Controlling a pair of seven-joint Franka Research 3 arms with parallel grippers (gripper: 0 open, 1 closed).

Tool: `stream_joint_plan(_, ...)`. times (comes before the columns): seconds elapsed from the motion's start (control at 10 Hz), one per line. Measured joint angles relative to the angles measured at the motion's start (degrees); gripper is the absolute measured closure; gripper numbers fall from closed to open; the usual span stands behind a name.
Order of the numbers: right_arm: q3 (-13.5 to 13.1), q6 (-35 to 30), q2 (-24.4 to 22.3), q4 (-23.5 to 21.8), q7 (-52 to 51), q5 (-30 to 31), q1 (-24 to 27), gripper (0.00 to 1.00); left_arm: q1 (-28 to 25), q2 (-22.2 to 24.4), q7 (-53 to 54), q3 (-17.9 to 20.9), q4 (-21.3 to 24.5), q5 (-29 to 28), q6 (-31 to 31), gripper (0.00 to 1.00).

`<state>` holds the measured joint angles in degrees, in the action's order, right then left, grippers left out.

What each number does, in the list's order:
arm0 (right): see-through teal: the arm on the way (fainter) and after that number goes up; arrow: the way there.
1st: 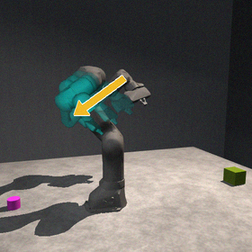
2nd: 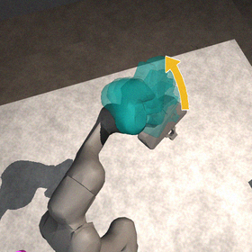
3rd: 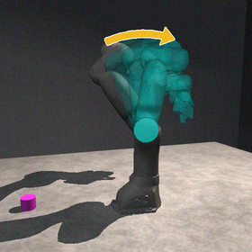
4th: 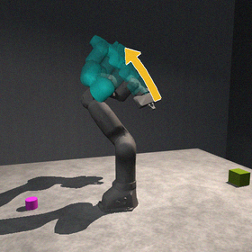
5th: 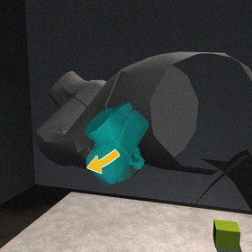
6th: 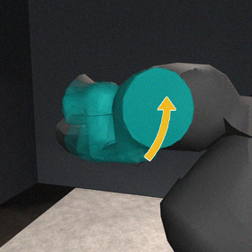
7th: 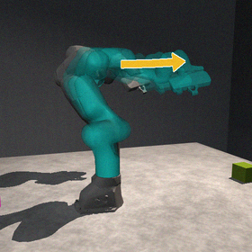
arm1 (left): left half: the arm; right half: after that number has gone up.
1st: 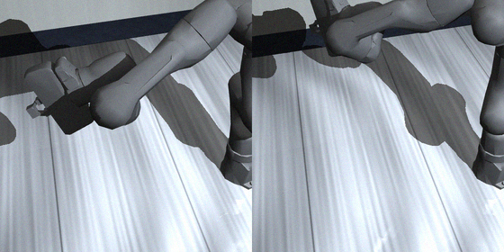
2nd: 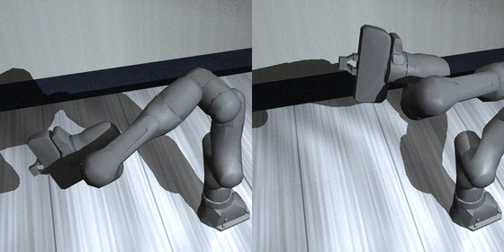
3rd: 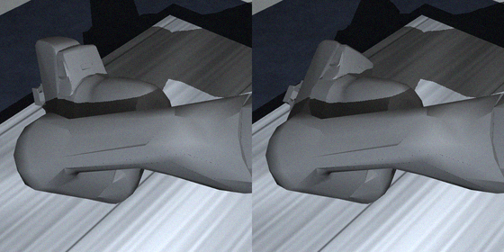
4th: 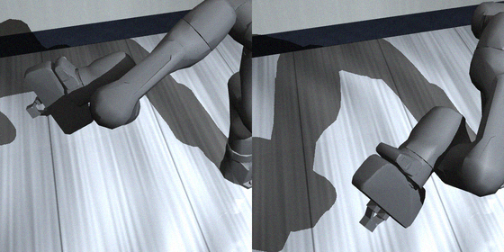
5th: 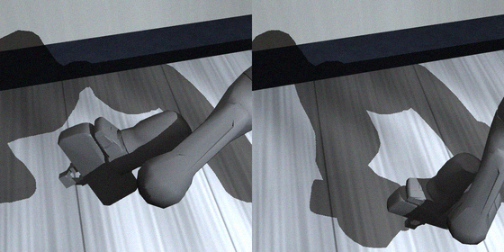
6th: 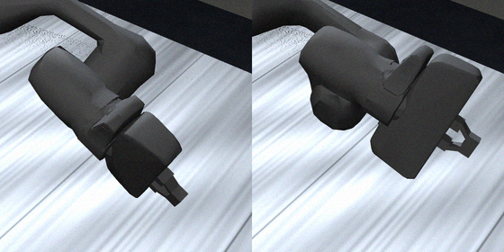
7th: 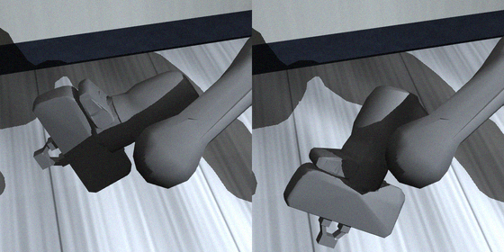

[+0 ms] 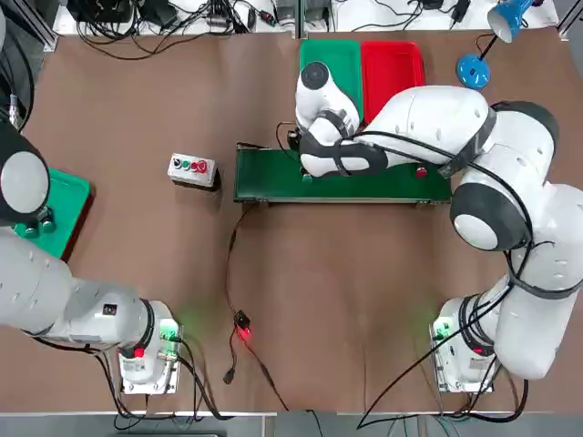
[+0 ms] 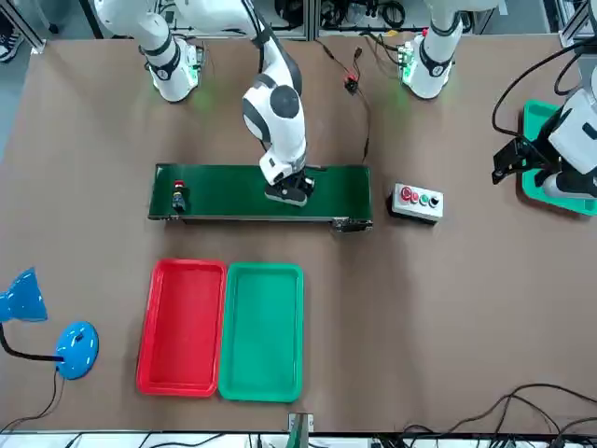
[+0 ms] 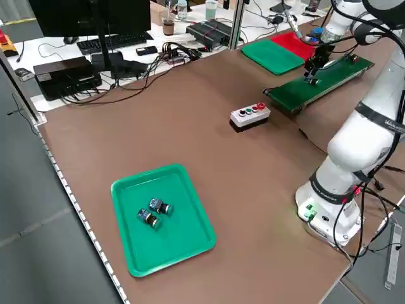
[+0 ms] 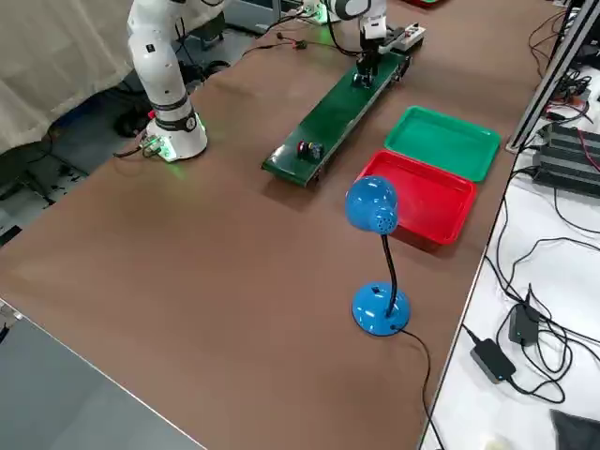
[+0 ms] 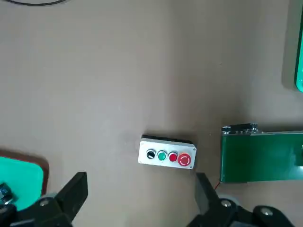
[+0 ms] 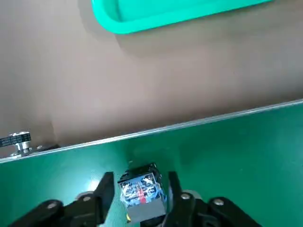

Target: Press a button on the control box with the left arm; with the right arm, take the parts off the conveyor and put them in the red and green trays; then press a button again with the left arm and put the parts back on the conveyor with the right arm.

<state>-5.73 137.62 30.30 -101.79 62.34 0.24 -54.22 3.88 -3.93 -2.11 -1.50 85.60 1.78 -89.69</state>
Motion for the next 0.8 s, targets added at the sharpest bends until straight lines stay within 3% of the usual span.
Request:
stream_joint_plan(0.3, -2.3, 0.4, -0.3, 1.0, -0.2, 1.5, 0.1, 0.0, 0.0, 0.0, 0.0, 0.0, 0.0, 0.0, 0.0, 0.0)
stream_joint_plan(0.5, -6.7, 0.3, -0.9, 5.3, -1.4, 1.9, 0.4, 0.0, 0.0, 0.0, 0.0, 0.0, 0.0, 0.0, 0.0, 0.0)
stream_joint_plan(0.8, -15.5, -10.3, -2.2, 14.7, -4.6, 2.0, 1.7, 0.0, 0.0, 0.0, 0.0, 0.0, 0.0, 0.0, 0.0, 0.0)
